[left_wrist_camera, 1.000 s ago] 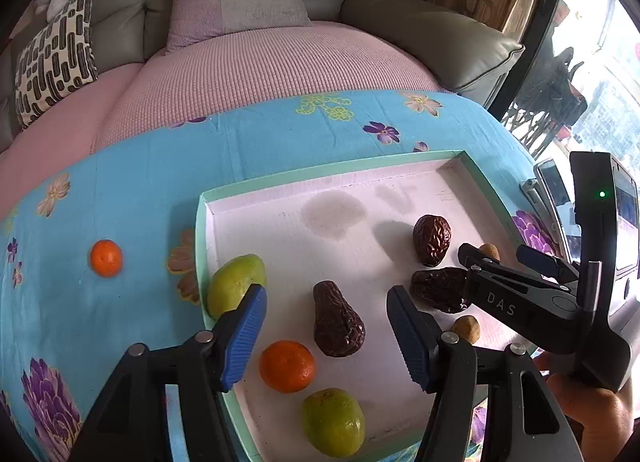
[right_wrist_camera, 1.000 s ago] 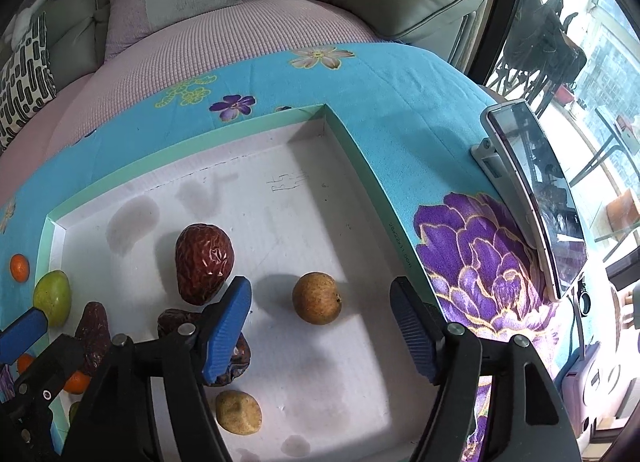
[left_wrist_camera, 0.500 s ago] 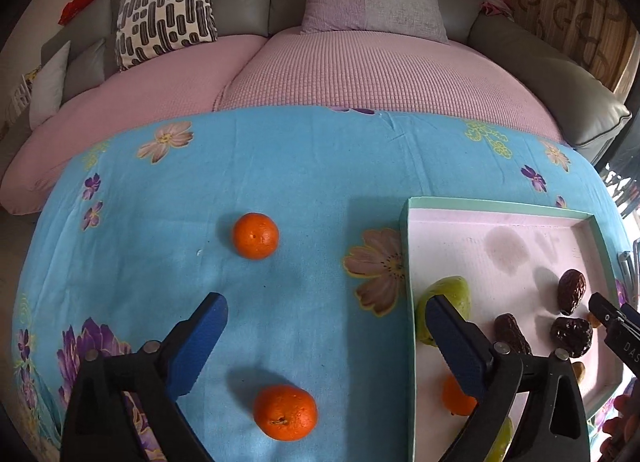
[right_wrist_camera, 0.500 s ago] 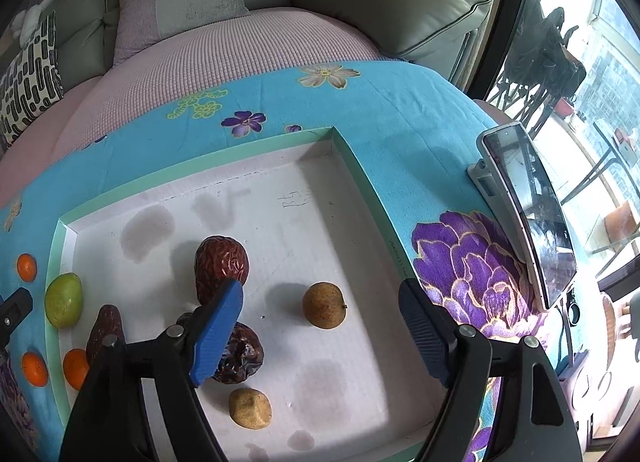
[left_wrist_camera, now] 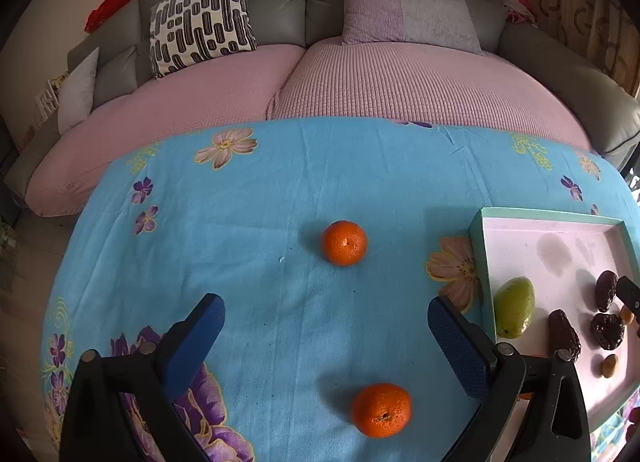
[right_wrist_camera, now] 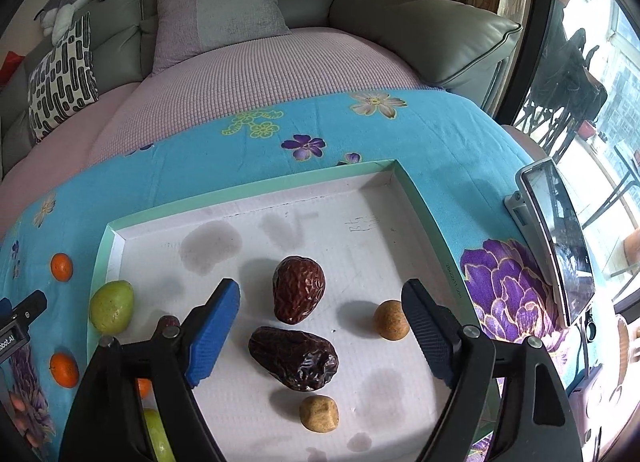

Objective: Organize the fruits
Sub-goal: 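Move the left gripper back to the bedspread and grasp an orange, then grasp another orange with the right gripper, then carry the orange into the tray while the right gripper carries its orange there, open both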

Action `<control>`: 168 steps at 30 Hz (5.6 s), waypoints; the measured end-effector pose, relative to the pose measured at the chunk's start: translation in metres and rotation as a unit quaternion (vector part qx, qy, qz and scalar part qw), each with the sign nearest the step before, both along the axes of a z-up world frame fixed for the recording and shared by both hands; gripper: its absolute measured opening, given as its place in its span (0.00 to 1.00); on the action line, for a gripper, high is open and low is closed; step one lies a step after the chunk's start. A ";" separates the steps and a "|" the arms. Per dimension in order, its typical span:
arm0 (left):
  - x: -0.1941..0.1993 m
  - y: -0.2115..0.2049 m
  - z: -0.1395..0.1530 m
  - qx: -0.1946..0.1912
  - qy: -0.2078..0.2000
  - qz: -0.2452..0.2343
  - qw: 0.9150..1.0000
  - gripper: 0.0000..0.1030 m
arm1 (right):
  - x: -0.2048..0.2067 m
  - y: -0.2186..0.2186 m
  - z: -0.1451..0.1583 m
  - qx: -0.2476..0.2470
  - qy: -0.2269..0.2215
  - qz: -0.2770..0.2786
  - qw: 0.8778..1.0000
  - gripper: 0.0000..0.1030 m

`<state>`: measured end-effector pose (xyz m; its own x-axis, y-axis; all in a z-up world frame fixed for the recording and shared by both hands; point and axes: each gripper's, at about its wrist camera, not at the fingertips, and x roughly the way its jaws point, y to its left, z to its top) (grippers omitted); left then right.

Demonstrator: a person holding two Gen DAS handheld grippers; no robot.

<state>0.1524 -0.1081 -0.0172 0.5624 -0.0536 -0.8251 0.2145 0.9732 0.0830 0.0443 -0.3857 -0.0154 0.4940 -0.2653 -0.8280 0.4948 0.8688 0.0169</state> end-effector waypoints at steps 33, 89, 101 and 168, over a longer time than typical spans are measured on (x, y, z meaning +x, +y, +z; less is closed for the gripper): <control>-0.024 0.083 0.016 -0.084 0.026 0.044 0.995 0.99 | 0.035 0.142 0.014 0.054 -0.029 0.192 0.980 0.81; 0.023 0.101 -0.001 -0.142 -0.017 0.078 0.987 0.39 | 0.061 0.143 -0.001 0.056 -0.013 0.192 0.980 0.80; 0.030 0.133 0.004 -0.172 -0.034 0.109 0.978 0.39 | 0.112 0.199 0.004 0.037 -0.020 0.273 0.961 0.66; -0.022 -0.044 0.051 -0.201 -0.002 -0.143 0.969 0.39 | 0.001 0.040 0.057 0.016 -0.074 0.054 0.996 0.36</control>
<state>0.1307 -0.1517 0.0335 0.4802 -0.5244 -0.7032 0.4808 0.8278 -0.2889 0.0452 -0.3458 0.0418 0.6350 -0.1794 -0.7514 0.3894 0.9144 0.1108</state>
